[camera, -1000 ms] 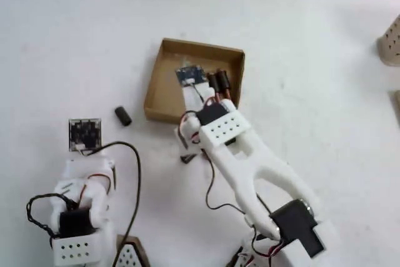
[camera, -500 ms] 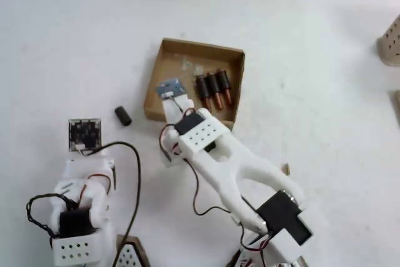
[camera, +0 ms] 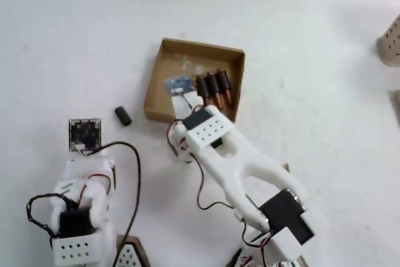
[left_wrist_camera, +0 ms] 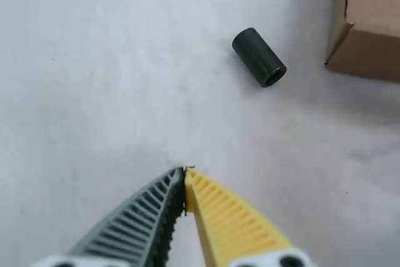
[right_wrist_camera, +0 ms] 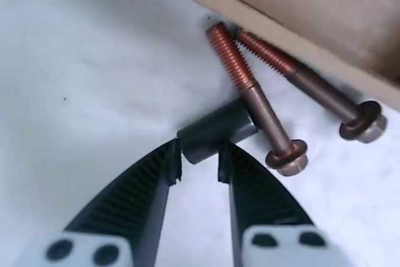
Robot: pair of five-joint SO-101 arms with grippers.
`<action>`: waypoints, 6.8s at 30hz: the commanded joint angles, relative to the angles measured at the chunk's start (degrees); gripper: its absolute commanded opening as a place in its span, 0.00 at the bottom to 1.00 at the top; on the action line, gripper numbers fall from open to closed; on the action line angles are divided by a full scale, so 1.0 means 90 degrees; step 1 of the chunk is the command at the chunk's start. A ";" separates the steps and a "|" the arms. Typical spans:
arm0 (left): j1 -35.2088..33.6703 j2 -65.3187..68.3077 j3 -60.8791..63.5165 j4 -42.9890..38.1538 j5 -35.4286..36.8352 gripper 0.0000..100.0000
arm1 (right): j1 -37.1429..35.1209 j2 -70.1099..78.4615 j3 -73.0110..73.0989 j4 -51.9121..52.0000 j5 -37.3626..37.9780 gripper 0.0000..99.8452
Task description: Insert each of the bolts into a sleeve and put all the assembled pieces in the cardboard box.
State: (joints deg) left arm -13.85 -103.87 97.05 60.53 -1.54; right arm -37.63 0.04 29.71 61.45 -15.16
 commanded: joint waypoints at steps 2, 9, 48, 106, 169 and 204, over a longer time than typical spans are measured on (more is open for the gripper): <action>0.0083 0.0132 -0.0020 0.0000 -0.0078 0.02 | 0.0269 -0.0073 0.0029 -0.0015 -0.0039 0.09; 0.0083 0.0132 -0.0020 0.0000 -0.0078 0.02 | 0.0347 -0.0005 0.0059 -0.0200 -0.0078 0.09; 0.0083 0.0132 -0.0020 0.0000 -0.0078 0.02 | -0.0415 -0.0005 0.0293 -0.0640 -0.0039 0.25; -0.0054 0.0132 -0.0020 0.0000 -0.0078 0.02 | -0.0337 -0.0298 -0.0205 -0.0034 0.0596 0.02; 0.3824 0.8689 -0.6574 0.0039 -0.1875 0.02 | 0.7204 -0.1822 0.2325 -0.0327 0.3937 0.02; 0.5094 1.2029 -0.7238 -0.1778 -0.0967 0.02 | 0.7214 -0.1841 0.2530 -0.0728 0.3946 0.02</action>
State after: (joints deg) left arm 32.31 5.32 34.64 40.57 -10.42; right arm 26.81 -14.29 52.84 55.47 19.65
